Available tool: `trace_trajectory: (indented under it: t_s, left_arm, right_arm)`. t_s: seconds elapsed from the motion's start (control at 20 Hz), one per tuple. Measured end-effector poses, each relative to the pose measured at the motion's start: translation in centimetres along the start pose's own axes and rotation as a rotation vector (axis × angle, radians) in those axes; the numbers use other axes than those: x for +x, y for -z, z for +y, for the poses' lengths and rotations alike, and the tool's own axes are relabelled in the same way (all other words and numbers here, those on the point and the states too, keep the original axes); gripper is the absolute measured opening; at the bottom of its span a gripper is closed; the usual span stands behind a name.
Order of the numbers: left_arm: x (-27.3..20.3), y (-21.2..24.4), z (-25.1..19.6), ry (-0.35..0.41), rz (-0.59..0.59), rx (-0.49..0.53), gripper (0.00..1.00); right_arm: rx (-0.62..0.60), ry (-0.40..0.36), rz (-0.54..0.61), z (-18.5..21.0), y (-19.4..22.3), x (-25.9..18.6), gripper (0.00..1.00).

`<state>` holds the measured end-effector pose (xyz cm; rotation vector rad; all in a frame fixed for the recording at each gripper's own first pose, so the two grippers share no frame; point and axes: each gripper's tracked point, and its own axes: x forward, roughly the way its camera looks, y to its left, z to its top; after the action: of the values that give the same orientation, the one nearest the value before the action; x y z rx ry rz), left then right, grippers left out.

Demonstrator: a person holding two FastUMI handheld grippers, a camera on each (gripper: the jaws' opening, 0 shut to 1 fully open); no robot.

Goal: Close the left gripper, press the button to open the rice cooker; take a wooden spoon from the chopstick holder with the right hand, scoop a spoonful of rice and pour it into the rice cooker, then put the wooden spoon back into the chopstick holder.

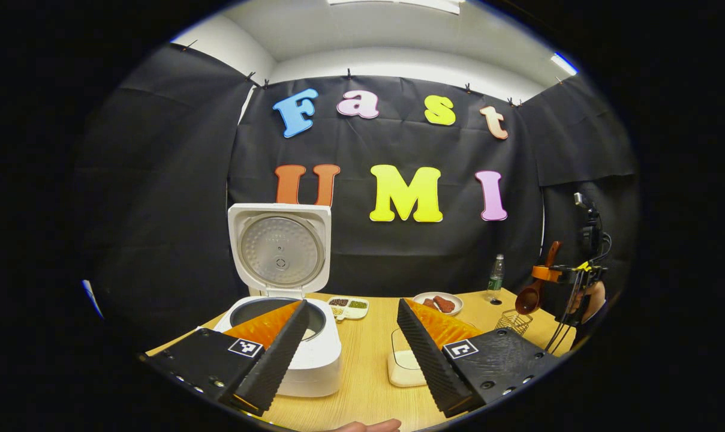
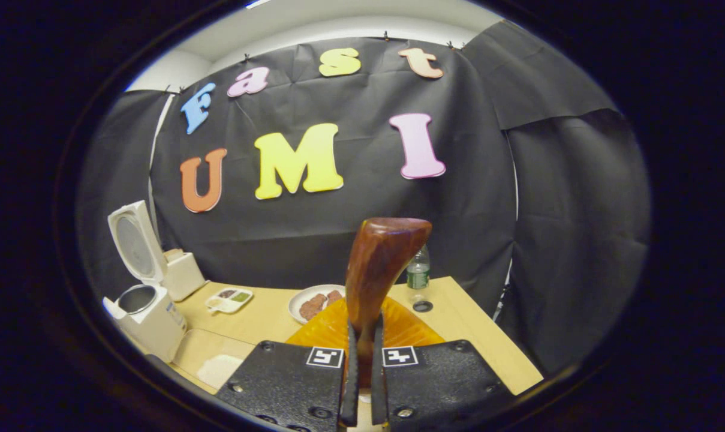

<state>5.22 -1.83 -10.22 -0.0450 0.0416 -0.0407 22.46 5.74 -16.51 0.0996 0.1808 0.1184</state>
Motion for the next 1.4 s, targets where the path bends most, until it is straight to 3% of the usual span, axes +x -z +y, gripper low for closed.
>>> trace_trajectory:
  t_s: [0.2,0.25,0.4,0.55,0.6,0.8,0.95,1.15,1.4]
  left_arm:
    - [0.4,-0.1,0.7,-0.013,0.002,-0.022,0.94]
    - [0.6,0.0,0.9,-0.017,0.007,-0.029,0.94]
    - [1.7,-0.1,1.8,-0.033,0.033,-0.076,0.94]
    - [2.4,-0.1,2.9,-0.042,0.056,-0.115,0.94]
    - [2.7,-0.4,3.6,-0.054,0.054,-0.109,0.94]
    - [3.3,-2.2,5.7,-0.070,0.043,-0.065,0.94]
    - [4.2,-4.8,7.6,-0.093,0.019,-0.080,0.94]
    - [5.9,-9.2,9.0,-0.068,-0.041,-0.118,0.94]
    - [9.4,-13.9,10.8,-0.055,-0.079,-0.099,0.94]
  right_arm:
    - [0.030,-0.013,0.018,-0.7,1.2,1.5,0.16]
    - [0.030,0.017,0.013,-1.9,1.2,2.0,0.21]
    - [0.008,0.080,-0.063,-3.6,-0.3,0.4,0.94]
    - [0.004,0.091,-0.107,-4.0,-1.5,-2.0,1.00]
    - [0.006,0.086,-0.111,-3.9,-1.7,-2.8,0.96]
    - [0.033,0.081,-0.119,-3.5,-1.8,-6.4,1.00]
    - [-0.001,0.053,-0.103,-2.6,-1.7,-9.0,1.00]
    - [-0.047,0.072,-0.142,-3.1,-3.4,-11.5,0.99]
    - [-0.073,0.002,-0.176,-0.7,-5.3,-14.7,0.99]
